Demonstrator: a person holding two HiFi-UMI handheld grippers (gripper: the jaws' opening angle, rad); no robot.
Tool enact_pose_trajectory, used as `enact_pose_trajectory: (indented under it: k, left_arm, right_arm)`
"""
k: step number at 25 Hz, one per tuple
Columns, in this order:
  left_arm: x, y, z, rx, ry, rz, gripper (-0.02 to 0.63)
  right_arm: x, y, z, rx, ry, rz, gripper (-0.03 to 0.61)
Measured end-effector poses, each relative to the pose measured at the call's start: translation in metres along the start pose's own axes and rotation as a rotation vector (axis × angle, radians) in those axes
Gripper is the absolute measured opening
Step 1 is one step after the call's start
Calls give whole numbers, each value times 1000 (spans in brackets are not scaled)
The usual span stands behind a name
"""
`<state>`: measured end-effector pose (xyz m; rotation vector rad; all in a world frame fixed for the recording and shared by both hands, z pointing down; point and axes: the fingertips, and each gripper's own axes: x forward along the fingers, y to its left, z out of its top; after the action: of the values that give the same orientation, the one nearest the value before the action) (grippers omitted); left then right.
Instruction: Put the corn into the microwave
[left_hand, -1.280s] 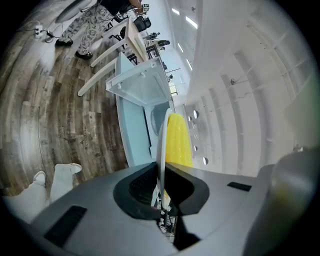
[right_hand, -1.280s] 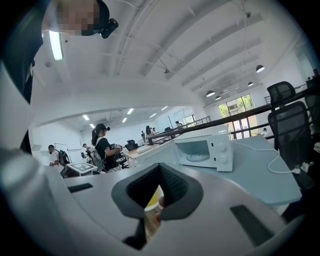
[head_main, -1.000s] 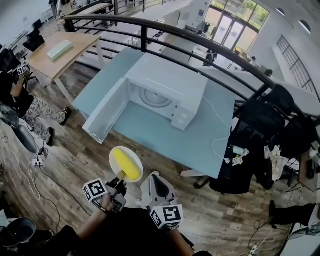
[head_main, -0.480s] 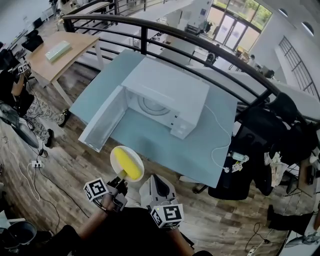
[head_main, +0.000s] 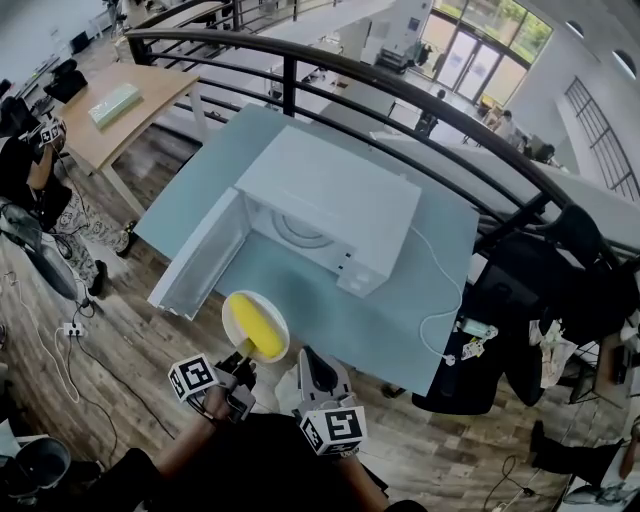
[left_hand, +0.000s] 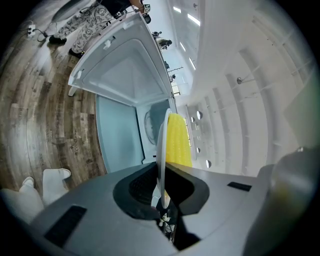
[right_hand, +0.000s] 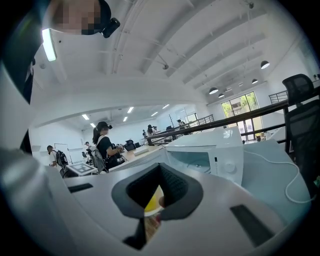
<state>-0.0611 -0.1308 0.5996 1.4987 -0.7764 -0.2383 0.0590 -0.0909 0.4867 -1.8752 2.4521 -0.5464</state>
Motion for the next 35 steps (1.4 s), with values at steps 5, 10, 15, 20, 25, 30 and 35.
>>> enact_pose_trajectory:
  k: [5,10,15,20,25,30,35]
  left_arm:
    - [25,-7,11,0,-9,7,28]
    - [48,-14,19,0,-11,13,28]
    - [70,-21,29,1,-18,2,29]
    - [87,-27,34,14,-17,0,29]
    - [101,-35,40,24,-31,-9,29]
    - [108,-36,44,23,-39,-7,29]
    - [118,-36,50,27,-36,-3,29]
  right_arm:
    - [18,-19,11,-1,5,4,8]
    - [36,-37,24,-9,3,14,8]
    - [50,-51,30,-14,-2,22,8]
    - [55,-64,38,-30,-10,21,8]
    - [62,-71,45,-39,-19,33,8]
    - [66,-68,46,-39,-19,53,8]
    - [68,-67,49,-53,-15,62,8]
